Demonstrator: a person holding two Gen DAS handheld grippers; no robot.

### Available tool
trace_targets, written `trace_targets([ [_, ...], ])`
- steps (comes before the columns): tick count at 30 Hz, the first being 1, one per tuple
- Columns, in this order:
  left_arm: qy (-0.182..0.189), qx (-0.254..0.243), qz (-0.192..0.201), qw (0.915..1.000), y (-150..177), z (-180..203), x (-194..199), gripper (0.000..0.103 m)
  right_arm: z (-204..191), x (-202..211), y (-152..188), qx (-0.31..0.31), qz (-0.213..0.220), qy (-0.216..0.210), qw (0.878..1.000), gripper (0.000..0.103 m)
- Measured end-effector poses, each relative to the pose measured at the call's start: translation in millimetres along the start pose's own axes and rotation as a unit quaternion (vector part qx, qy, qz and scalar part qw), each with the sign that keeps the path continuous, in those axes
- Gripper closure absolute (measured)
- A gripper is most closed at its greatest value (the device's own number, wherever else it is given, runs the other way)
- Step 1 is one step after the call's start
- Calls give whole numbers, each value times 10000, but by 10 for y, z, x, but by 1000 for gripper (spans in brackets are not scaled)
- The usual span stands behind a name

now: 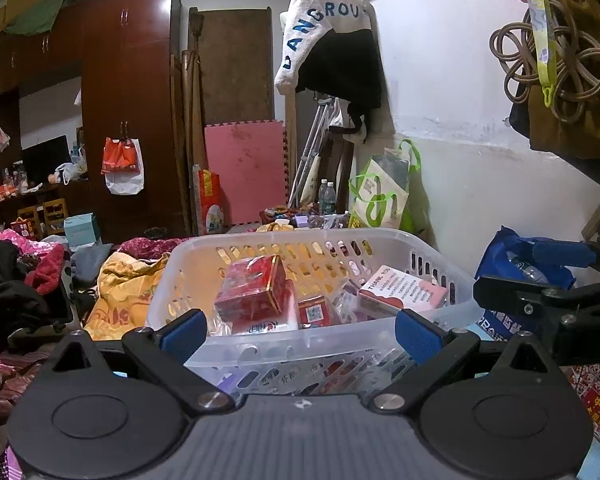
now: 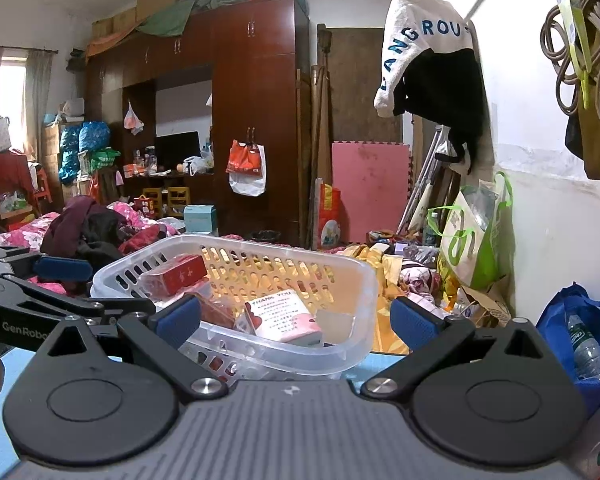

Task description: Organize objects

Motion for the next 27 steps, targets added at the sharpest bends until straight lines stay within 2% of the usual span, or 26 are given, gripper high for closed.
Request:
trace_targets([
  [27,-15,27,-13,10000,36,31,-18,2,2,29,33,-13,24,38,10000,0],
])
Point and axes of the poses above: each gripper's, at about its wrist camera, not at the fingertips, and x roughly against the way its jaws point, z to its right, y to its underside, the point moved 2 cm from there along -x, roughly the way its jaws point, and after that the axes turned 7 degrees about z, right-handed, at the moved point
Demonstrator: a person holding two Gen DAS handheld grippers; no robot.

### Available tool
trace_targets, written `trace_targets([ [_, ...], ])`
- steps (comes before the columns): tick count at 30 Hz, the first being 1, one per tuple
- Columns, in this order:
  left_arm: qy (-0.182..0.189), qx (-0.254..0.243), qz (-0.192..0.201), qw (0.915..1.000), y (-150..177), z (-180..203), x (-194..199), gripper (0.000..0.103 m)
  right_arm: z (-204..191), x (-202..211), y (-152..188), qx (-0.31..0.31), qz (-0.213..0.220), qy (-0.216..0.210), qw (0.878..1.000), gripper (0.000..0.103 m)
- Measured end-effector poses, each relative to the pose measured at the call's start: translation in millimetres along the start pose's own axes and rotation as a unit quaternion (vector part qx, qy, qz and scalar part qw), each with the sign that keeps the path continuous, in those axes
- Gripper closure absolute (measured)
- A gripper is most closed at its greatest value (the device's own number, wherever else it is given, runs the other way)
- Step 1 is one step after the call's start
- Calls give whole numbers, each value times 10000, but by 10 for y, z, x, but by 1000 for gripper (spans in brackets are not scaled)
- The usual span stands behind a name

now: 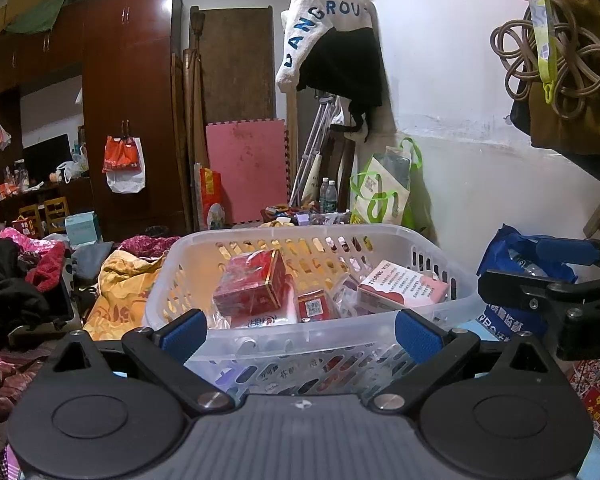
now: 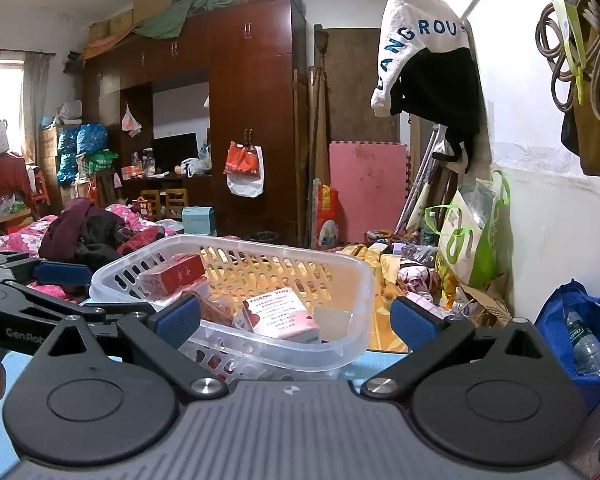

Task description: Organize objects

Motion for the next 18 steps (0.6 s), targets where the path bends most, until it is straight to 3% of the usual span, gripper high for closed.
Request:
trace_targets([
  [18,-16,7,-12,10000,16,-11,-11,2,-15,3,13,-21,-37,-2,10000,0],
])
Point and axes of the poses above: each gripper's, at about its wrist camera, not at the fingertips, and x roughly against the way its jaws point, z to its right, y to its underside, the point moved 2 cm from there along -x, roughly the way its jaws point, and after that the axes turned 7 degrees about z, right-handed, at the moved point
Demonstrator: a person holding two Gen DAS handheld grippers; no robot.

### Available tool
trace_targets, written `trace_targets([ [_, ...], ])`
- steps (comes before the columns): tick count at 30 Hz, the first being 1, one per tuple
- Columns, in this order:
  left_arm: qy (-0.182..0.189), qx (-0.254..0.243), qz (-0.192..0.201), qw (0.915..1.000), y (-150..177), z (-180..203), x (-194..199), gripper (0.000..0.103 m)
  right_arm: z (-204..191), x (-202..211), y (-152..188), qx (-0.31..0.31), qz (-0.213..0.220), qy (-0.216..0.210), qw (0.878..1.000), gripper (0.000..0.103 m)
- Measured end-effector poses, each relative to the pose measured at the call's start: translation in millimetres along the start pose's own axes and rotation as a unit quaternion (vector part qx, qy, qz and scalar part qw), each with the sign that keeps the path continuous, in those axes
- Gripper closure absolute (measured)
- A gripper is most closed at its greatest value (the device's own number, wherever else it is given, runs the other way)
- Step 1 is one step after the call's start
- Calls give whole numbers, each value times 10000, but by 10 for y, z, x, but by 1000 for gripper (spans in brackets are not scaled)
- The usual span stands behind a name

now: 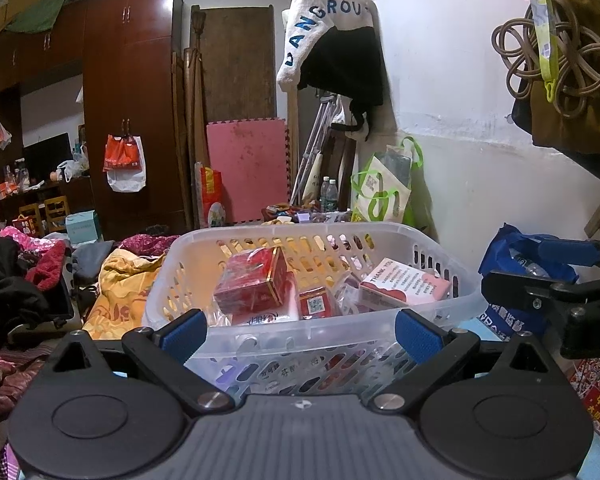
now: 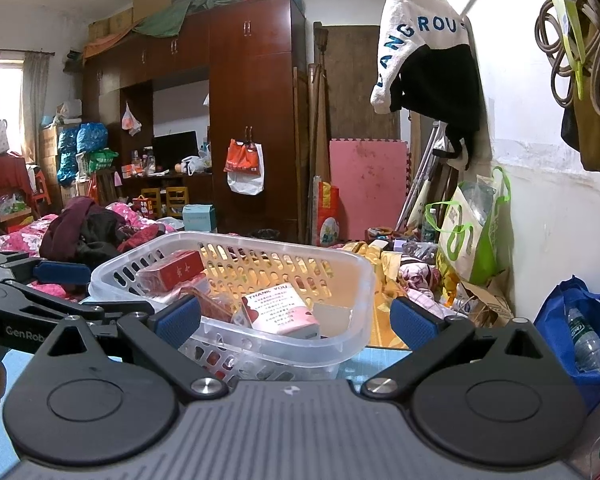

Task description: Organize objects

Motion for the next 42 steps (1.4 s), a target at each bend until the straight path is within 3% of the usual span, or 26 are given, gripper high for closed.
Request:
trace_targets([
  [42,-25,27,-132,9999,-21,38,-129,2,3,-19,9,-6,-31,-10,10000,0],
])
Point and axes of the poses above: each gripper's, at about its wrist camera, not at the fingertips, and x roughly against the way its jaws point, z to its right, y to its underside, the point moved 2 cm from there along -x, roughly the way its jaws point, and after that the axes turned 7 degrees about z, right-handed, at the moved point
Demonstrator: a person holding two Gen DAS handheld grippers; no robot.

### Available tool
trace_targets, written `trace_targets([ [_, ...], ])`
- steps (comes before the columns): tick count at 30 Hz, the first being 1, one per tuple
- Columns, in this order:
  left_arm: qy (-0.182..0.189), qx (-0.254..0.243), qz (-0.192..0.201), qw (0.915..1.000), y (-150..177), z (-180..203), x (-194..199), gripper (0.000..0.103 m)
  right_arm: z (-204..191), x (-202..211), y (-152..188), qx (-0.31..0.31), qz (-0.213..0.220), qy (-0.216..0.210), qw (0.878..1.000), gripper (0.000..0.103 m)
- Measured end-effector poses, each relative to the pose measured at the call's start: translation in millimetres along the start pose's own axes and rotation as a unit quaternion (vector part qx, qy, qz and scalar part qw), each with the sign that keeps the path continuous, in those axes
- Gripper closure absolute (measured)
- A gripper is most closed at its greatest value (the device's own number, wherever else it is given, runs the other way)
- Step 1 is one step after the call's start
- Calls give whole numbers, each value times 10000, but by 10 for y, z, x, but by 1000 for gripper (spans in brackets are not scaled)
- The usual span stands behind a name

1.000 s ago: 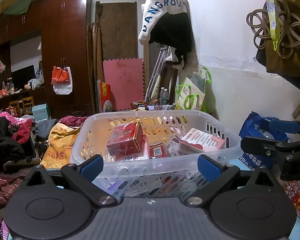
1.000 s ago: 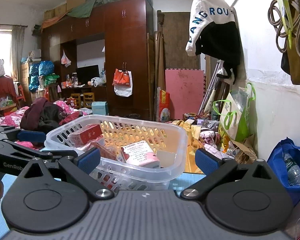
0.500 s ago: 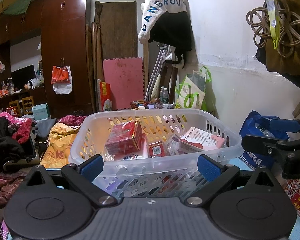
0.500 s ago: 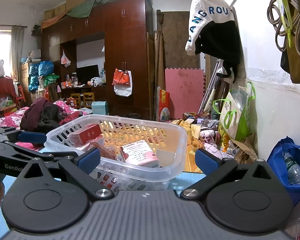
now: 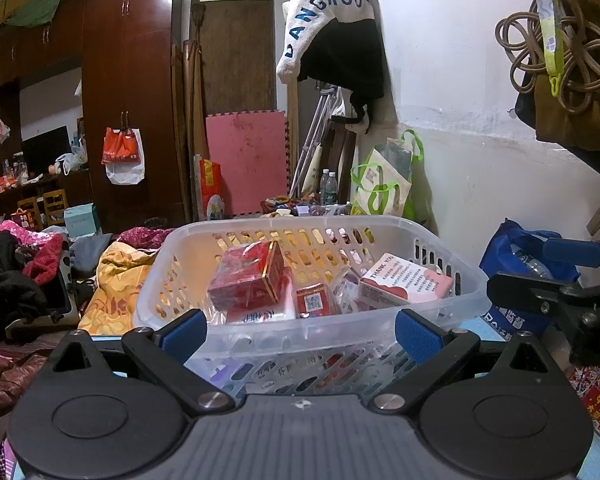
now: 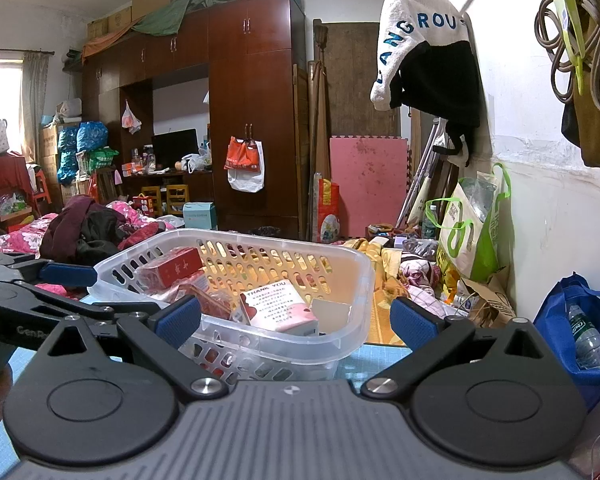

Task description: Organize objects

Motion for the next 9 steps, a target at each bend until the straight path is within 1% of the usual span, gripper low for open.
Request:
trace_targets([
  [4,-80,58,-59,9999,-87,-12,-101,2,-22,-68,-16,92,-78,90,9999,0],
  [7,-17,176,-107,9998,-106,-22,-119,2,-42,-109,-13,104,-139,119,9998,0],
  [9,8,154,-86,9998,-90,-3,-97,2,-47,-113,7,97,-161,125,9997,0],
])
Point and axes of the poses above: each gripper's, at about its wrist camera, not at the fingertips, and x roughly against the way its jaws point, z to its right, y to its underside, the point moved 2 cm from there along -x, roughly the way its jaws point, and after that the axes turned 7 degrees about z, right-handed, at the moved point
